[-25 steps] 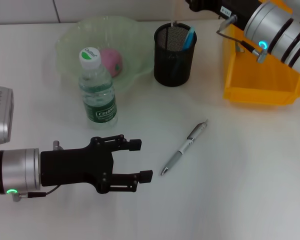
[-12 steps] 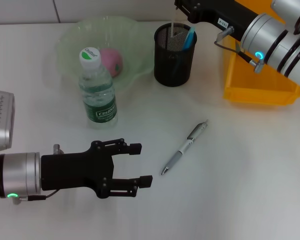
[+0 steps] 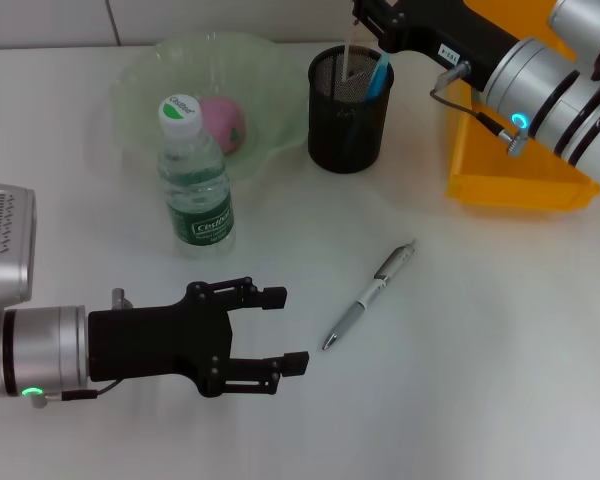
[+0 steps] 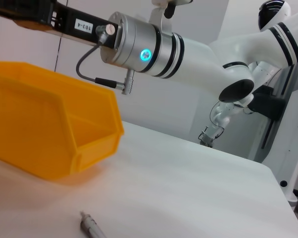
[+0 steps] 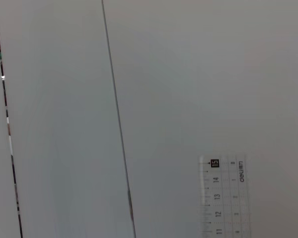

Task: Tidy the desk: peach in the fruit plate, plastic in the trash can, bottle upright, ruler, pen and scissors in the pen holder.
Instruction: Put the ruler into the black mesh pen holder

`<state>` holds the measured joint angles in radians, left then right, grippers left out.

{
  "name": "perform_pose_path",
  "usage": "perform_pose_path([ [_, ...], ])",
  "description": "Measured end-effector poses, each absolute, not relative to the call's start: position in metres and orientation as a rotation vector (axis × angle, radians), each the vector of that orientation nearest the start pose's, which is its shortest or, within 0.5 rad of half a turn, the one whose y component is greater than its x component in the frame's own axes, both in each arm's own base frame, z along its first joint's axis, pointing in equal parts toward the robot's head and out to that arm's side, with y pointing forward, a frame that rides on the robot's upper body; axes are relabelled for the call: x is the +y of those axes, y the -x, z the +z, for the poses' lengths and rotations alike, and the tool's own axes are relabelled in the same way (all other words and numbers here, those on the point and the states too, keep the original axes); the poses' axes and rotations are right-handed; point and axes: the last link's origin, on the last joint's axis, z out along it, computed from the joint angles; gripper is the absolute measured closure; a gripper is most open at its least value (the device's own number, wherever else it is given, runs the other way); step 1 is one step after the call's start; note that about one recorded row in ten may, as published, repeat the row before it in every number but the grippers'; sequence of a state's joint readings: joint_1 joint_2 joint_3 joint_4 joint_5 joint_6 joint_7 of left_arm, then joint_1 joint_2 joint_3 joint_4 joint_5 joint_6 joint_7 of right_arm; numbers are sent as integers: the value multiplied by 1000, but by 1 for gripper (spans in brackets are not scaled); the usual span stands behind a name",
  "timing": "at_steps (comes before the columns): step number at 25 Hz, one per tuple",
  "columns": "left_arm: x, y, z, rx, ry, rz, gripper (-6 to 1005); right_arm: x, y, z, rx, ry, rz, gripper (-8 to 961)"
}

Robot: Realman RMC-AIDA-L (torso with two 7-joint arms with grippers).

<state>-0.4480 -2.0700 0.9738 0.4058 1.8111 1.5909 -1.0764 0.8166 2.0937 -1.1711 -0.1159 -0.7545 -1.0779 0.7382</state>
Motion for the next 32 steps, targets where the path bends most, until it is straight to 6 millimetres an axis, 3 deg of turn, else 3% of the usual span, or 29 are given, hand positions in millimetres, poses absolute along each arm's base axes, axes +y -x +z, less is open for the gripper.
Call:
perform_pose_path([
  [18, 270, 270, -58, -457, 2908, -824, 174, 420, -183, -44, 473, 2114, 1040, 568],
  [32, 275, 266, -59, -442, 2913, -826, 174, 427, -177, -54, 477, 2164, 972, 561],
])
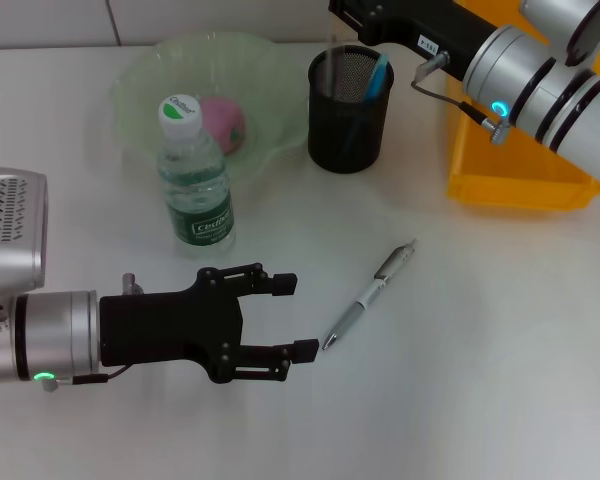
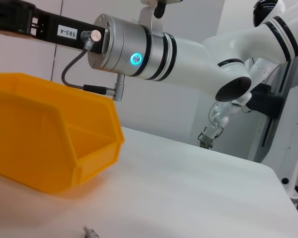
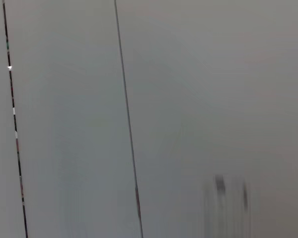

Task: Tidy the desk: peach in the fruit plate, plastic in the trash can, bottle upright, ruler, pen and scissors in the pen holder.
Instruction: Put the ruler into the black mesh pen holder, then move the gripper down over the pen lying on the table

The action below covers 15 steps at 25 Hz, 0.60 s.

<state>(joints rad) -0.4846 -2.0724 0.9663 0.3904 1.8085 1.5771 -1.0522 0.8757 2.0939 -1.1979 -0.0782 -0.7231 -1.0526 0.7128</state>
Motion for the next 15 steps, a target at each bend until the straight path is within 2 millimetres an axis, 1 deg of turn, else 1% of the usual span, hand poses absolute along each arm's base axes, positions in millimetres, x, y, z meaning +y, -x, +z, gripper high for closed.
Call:
perform_pose_path([
  [4, 275, 266, -59, -442, 2912, -824, 175, 427, -176, -54, 476, 2163, 972, 559],
  [6, 275, 266, -59, -442, 2913, -824, 175, 427, -177, -54, 478, 2161, 973, 476],
  [11, 275, 266, -59, -441, 2913, -824, 175, 424, -180, -52, 487, 2147, 997, 454],
  [15, 275, 265, -59, -445, 2914, -827, 174, 417, -181, -45, 497, 2135, 1080, 436],
])
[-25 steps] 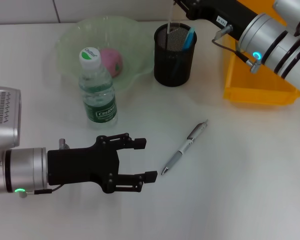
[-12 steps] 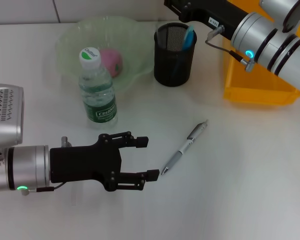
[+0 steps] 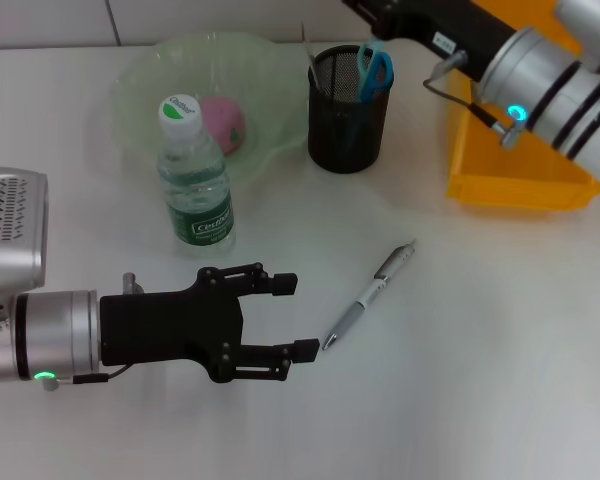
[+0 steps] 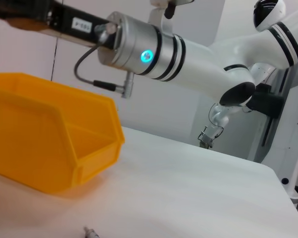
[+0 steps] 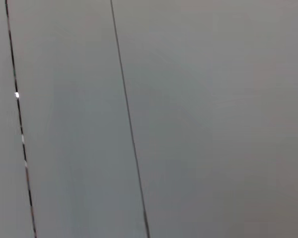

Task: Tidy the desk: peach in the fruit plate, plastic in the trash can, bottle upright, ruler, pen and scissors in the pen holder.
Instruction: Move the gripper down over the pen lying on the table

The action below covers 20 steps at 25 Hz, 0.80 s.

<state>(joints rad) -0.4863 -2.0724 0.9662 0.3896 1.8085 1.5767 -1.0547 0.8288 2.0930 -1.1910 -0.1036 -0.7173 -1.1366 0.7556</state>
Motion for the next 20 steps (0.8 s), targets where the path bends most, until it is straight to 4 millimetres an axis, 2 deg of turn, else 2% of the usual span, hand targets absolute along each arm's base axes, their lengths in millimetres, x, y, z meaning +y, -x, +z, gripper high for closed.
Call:
perform_pose_path([
  [3, 275, 265, -59, -448, 2915, -828, 174, 409, -186, -32, 526, 2132, 1172, 423],
  [4, 275, 265, -59, -448, 2915, -828, 174, 400, -193, -24, 551, 2138, 1215, 419],
  [5, 275, 265, -59, -448, 2915, -828, 174, 400, -193, -24, 551, 2138, 1215, 414],
  [9, 277, 264, -57, -522, 2917, -833, 175, 375, -206, -7, 546, 2233, 1254, 397],
  [10, 279, 263, -57, -554, 2917, -833, 175, 365, -213, -1, 539, 2269, 1259, 392],
  [11, 279, 263, -57, -554, 2917, -833, 175, 345, -227, 12, 524, 2342, 1268, 388],
  [12, 283, 260, -57, -617, 2923, -829, 175, 345, -227, 12, 524, 2342, 1268, 383],
  [17, 294, 250, -53, -739, 2939, -809, 174, 294, -270, 46, 541, 2540, 1218, 294],
  [20, 303, 242, -48, -785, 2945, -789, 174, 264, -298, 54, 598, 2597, 1124, 274],
])
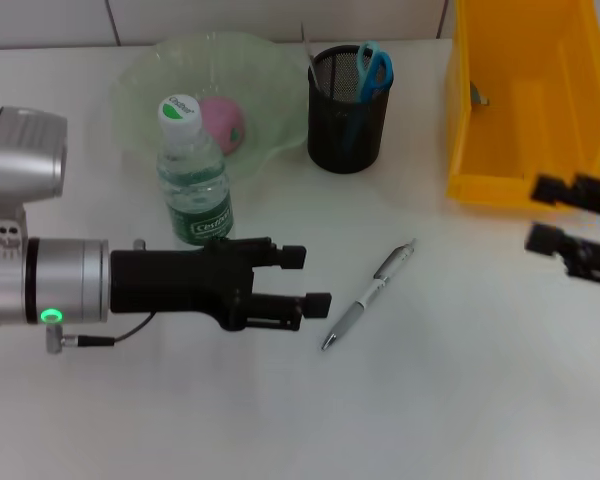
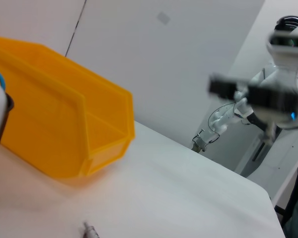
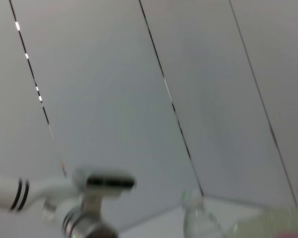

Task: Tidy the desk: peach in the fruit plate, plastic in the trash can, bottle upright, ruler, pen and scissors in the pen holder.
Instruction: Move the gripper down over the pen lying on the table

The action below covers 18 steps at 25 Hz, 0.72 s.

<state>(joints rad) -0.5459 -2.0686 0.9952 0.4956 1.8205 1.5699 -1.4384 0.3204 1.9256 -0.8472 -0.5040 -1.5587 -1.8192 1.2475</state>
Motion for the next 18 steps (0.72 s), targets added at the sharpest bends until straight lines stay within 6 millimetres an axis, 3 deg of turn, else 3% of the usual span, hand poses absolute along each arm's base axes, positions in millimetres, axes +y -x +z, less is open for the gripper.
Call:
perform_pose_path([
  [8, 325, 209, -47, -881, 3011, -676, 175, 207, -349, 55, 692, 2481, 956, 277],
  [12, 336, 173, -51, -861, 3078, -497, 175, 195, -358, 56, 700, 2439, 926, 278],
  [13, 336, 173, -51, -861, 3078, -497, 175, 194, -359, 56, 701, 2439, 920, 278],
  [14, 341, 145, -55, -820, 3081, -331, 175, 192, -360, 56, 703, 2443, 913, 278],
  [18, 345, 118, -56, -770, 3049, -174, 175, 189, -362, 53, 710, 2488, 873, 278],
])
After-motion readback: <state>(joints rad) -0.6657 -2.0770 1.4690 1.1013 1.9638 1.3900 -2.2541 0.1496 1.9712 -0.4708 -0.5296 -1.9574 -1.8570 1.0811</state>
